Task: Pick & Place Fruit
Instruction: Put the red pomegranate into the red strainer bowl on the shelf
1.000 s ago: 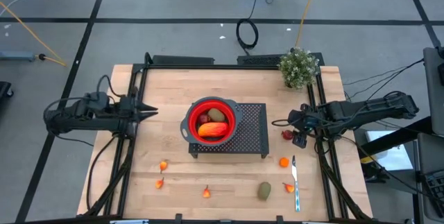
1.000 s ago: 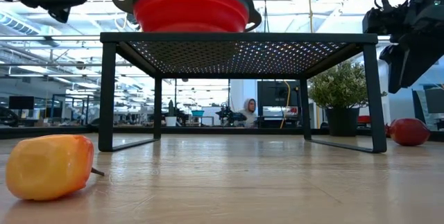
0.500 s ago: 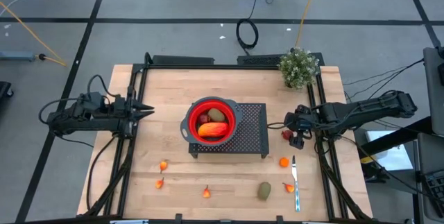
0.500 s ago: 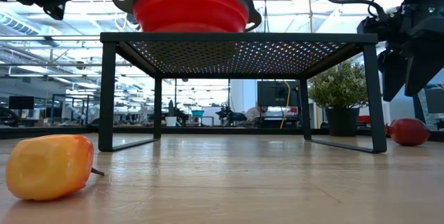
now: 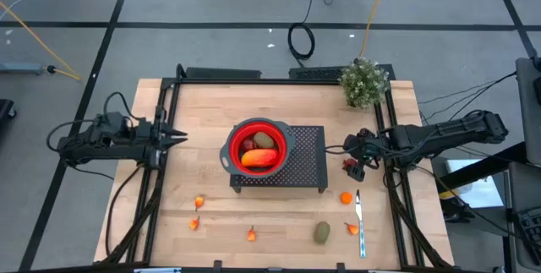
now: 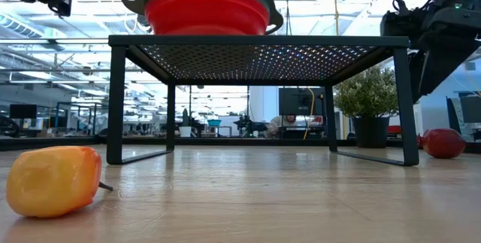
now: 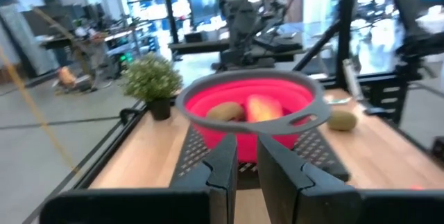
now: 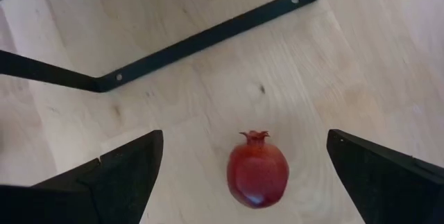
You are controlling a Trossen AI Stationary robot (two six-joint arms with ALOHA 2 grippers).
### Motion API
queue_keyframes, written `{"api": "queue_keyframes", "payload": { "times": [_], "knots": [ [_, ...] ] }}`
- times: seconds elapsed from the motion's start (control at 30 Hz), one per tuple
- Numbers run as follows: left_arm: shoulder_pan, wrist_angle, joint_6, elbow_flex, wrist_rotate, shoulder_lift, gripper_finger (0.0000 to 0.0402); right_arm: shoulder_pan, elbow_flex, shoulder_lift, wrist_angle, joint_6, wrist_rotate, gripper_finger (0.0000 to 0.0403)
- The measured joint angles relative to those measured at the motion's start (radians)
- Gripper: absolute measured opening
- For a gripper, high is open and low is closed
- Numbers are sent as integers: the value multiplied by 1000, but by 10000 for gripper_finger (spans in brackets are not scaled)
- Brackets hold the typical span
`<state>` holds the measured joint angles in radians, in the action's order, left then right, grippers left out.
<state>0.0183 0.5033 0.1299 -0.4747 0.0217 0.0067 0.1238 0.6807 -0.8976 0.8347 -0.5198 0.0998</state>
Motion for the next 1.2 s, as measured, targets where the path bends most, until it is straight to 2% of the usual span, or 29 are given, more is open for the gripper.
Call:
{"api": "queue_keyframes", "payload": {
  "times": [0.2, 0.3, 0.43, 0.83, 1.0, 1.2],
  "knots": [
    [0, -38, 25, 13, 83, 0, 58, 0, 0, 0, 13, 8, 1, 396],
    [0, -122, 55, 78, 83, 0, 58, 0, 0, 0, 14, 9, 1, 396],
    [0, -183, 4, 156, 55, 0, 58, 0, 0, 0, 23, 11, 2, 396],
    [0, -338, -62, 283, 53, 0, 58, 0, -3, 0, 98, 14, 0, 396],
    [0, -435, -73, 356, 58, 0, 58, 0, -52, -1, 97, 18, 0, 396],
    [-1, -448, -96, 381, 59, -1, 58, 0, -119, -1, 24, 16, 0, 396]
  ]
}}
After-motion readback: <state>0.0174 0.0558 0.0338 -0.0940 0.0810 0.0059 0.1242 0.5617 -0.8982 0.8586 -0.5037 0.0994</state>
